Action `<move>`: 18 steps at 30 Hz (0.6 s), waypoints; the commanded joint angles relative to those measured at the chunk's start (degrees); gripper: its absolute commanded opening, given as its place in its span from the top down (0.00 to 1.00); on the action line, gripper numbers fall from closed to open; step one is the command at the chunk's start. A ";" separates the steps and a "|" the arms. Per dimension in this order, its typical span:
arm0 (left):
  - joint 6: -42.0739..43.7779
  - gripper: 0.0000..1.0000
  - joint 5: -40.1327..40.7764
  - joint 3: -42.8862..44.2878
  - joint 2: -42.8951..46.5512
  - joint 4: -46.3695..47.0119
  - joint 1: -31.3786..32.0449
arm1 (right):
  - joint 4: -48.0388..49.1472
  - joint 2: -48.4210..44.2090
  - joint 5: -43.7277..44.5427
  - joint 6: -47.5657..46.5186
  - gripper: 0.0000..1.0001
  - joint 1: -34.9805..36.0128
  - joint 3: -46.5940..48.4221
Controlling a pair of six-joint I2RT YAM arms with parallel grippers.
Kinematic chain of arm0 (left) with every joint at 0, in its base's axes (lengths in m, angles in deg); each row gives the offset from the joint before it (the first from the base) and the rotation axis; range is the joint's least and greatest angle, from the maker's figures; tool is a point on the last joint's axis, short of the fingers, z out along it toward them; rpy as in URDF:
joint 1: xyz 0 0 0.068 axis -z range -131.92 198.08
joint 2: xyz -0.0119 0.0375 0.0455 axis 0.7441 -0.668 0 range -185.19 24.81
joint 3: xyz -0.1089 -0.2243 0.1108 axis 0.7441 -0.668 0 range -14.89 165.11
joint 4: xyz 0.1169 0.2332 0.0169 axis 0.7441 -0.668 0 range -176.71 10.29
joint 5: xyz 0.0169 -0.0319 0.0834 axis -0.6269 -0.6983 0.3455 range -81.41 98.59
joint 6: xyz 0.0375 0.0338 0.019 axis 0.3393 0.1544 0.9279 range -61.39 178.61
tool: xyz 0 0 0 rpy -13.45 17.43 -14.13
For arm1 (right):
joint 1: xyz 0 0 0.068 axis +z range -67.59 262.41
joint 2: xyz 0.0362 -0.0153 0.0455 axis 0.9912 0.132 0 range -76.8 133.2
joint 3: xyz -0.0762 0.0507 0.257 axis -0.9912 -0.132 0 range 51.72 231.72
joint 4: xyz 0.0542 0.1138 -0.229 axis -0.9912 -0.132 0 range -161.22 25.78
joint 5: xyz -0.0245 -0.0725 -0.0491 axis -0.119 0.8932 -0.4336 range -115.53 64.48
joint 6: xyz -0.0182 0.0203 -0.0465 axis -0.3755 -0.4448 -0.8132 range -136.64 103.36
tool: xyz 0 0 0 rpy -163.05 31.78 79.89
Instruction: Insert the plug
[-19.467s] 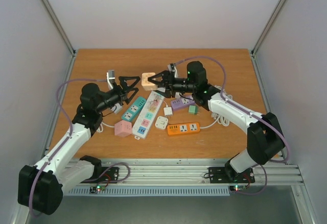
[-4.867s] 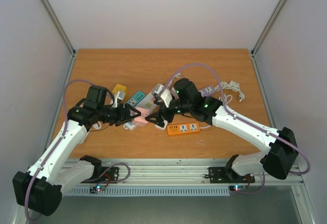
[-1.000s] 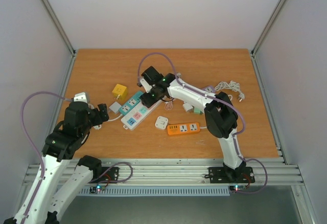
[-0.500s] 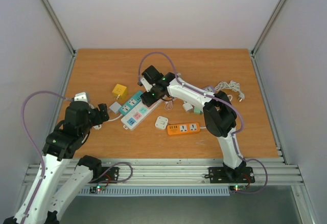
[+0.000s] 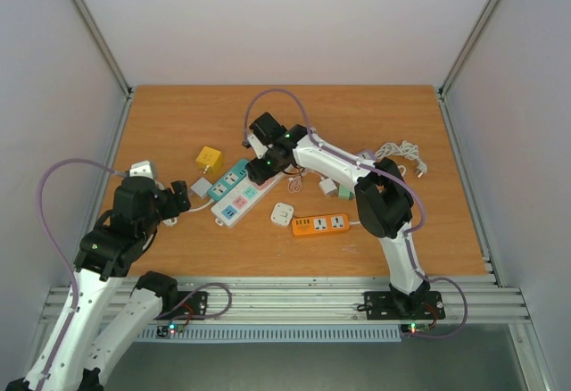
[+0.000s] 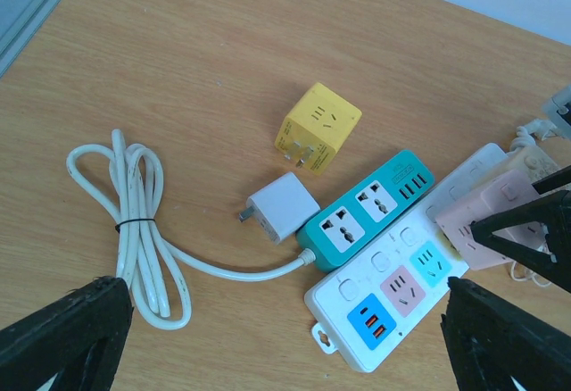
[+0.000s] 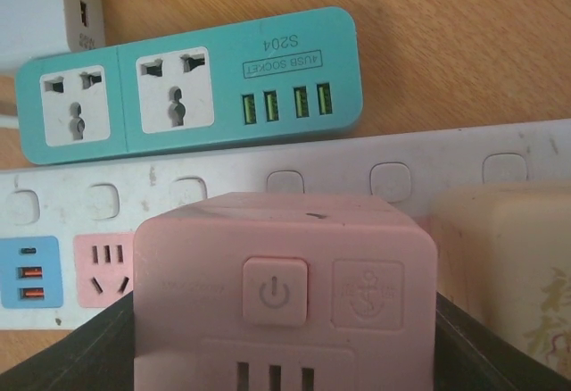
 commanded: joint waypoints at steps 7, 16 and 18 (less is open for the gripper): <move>0.64 0.05 1.14 -0.55 -0.19 0.51 -0.10 | -3.28 2.77 -3.90 3.72 0.57 0.78 -0.67; 0.72 0.05 1.14 -0.53 -0.15 0.44 -0.11 | -3.52 2.56 -6.68 5.91 0.57 0.97 -0.61; 0.71 0.05 1.14 -0.54 0.01 0.45 -0.10 | -3.36 2.72 -6.97 6.10 0.56 0.99 -0.38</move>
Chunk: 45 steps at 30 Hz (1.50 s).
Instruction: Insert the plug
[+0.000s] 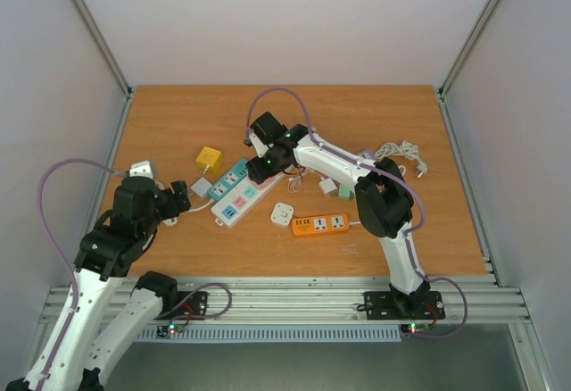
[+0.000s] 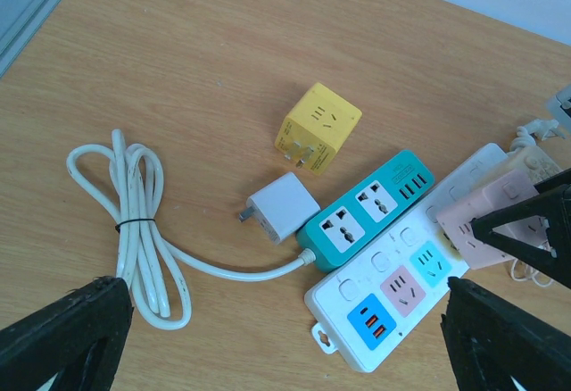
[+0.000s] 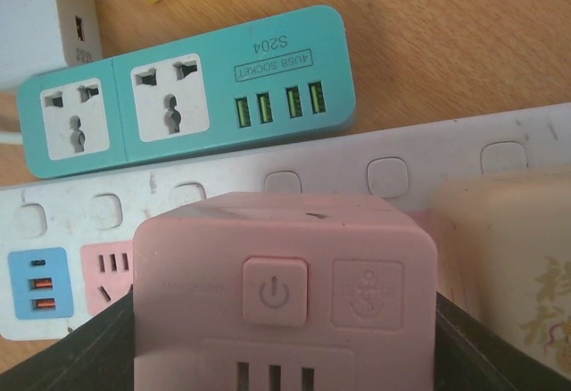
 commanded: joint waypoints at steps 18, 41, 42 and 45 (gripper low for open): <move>0.73 0.05 1.21 -0.64 0.21 0.41 -0.12 | -4.94 2.59 -8.55 3.90 0.56 1.52 1.43; 0.73 0.05 1.38 -0.61 0.39 0.40 -0.15 | -3.56 -1.11 -6.74 -1.32 0.58 1.86 1.78; 0.76 0.05 1.38 -0.63 0.46 0.45 -0.17 | -3.56 -1.00 -6.76 -1.24 0.58 1.94 1.71; 0.82 0.05 1.38 -0.64 0.43 0.44 -0.11 | -2.61 -1.57 -5.85 -1.23 0.58 2.24 1.02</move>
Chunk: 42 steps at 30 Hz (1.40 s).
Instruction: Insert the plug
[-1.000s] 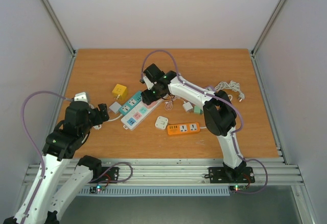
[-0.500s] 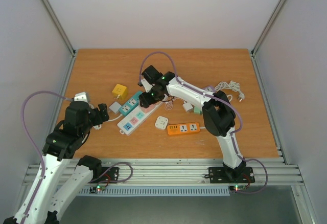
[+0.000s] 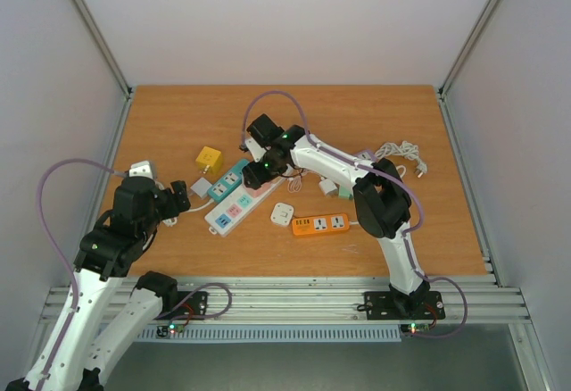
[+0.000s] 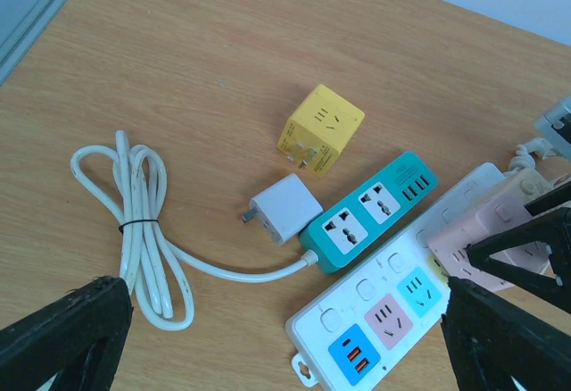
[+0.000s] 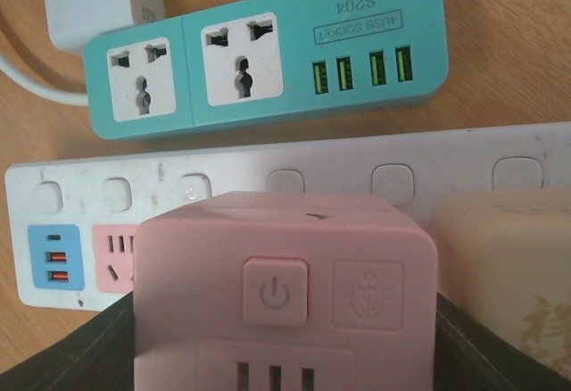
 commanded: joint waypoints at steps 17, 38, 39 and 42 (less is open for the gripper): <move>0.79 0.05 1.08 -0.68 0.54 0.32 -0.15 | 13.16 -10.42 5.14 -3.53 0.59 3.96 -11.00; 0.88 0.05 1.05 -0.72 0.30 0.29 -0.17 | 10.52 -4.55 7.71 -2.14 0.60 3.43 -8.82; 0.88 0.04 1.05 -0.72 0.31 0.29 -0.13 | 10.39 -4.45 7.51 -2.22 0.60 3.43 -8.95; 0.88 0.05 1.05 -0.73 0.34 0.29 -0.11 | 9.74 -4.56 7.00 -2.23 0.60 3.39 -9.23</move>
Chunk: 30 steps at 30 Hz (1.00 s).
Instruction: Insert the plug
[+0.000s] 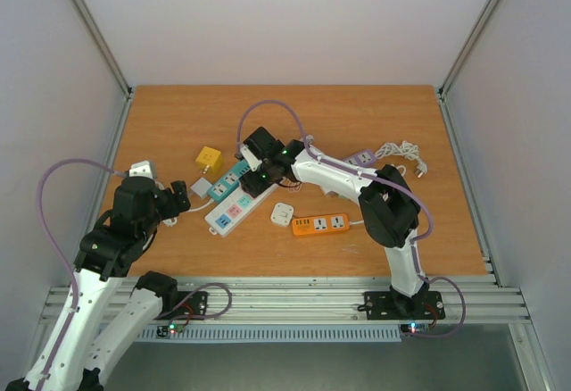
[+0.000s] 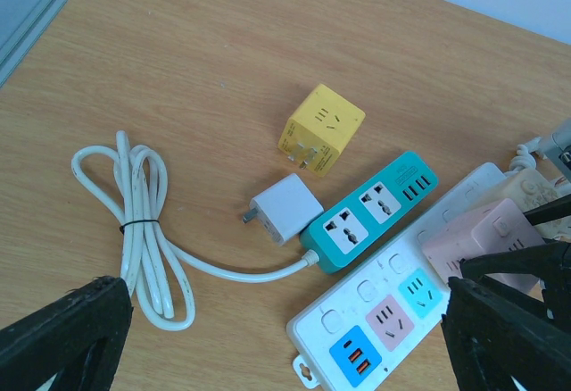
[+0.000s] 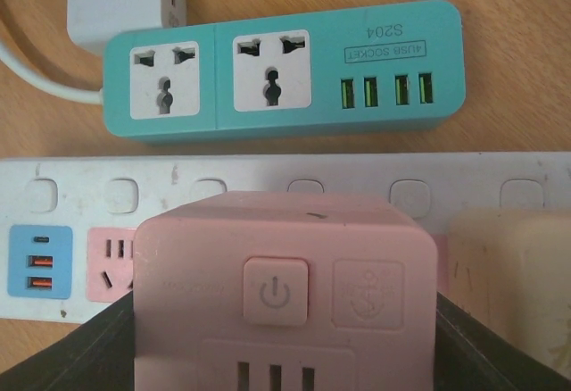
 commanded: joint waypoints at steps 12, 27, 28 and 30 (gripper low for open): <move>0.71 0.04 0.92 -0.70 0.29 0.30 -0.18 | -4.08 -0.81 -1.25 -0.33 0.60 -0.35 1.22; 0.71 0.04 0.91 -0.77 0.44 0.30 -0.14 | -2.63 1.82 0.39 0.11 0.59 -0.21 -0.75; 0.71 0.05 0.92 -0.79 0.38 0.31 -0.15 | -2.19 2.00 1.00 -0.04 0.59 -0.20 -1.34; 0.71 0.05 0.92 -0.75 0.34 0.39 -0.14 | -1.65 2.18 2.56 -0.44 0.59 -0.11 -2.49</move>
